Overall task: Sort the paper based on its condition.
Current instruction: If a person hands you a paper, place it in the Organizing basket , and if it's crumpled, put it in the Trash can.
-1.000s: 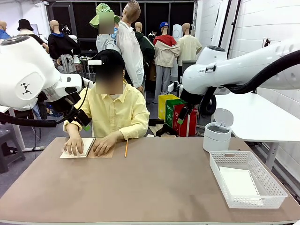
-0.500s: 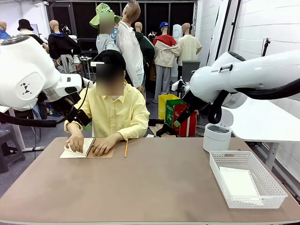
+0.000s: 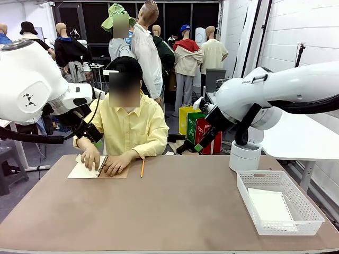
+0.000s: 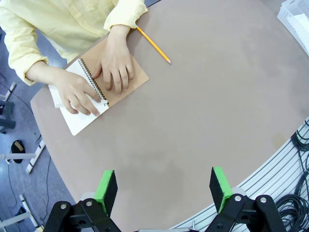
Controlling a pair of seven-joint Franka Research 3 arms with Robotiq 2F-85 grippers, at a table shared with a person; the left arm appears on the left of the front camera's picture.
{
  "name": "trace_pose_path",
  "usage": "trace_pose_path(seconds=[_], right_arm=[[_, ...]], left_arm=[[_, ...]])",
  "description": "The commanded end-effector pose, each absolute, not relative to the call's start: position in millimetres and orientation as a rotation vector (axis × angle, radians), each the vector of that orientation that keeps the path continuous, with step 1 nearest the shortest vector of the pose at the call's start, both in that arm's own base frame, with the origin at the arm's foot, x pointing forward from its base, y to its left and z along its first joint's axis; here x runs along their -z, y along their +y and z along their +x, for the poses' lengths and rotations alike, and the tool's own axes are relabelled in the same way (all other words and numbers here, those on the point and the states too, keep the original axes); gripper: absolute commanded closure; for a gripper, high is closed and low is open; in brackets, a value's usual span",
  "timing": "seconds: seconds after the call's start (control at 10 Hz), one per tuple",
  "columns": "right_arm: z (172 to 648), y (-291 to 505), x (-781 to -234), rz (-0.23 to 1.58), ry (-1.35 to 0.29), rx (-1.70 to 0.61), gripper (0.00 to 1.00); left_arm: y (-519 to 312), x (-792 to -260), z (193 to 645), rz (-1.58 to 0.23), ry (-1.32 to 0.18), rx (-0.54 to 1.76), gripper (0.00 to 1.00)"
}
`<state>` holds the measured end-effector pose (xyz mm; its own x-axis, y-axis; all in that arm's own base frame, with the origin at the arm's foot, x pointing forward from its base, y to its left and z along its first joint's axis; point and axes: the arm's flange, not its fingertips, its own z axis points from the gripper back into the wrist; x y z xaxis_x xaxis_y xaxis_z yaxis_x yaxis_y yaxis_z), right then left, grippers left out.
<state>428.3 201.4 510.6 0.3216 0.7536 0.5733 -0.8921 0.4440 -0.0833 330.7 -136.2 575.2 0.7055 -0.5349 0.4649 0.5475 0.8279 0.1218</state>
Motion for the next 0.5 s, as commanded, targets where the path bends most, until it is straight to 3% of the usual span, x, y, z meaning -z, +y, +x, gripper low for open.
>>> trace_pose_path(seconds=[0.0,0.4], right_arm=[[425.4,194.6,-501.8,0.302,-0.604,-1.125,0.0],[421.2,195.3,-506.8,0.349,-0.663,-1.16,0.0]], left_arm=[[-135.0,-574.1,331.3,-0.033,-0.517,0.602,0.0],[-135.0,-574.1,331.3,-0.033,-0.517,0.602,0.0]])
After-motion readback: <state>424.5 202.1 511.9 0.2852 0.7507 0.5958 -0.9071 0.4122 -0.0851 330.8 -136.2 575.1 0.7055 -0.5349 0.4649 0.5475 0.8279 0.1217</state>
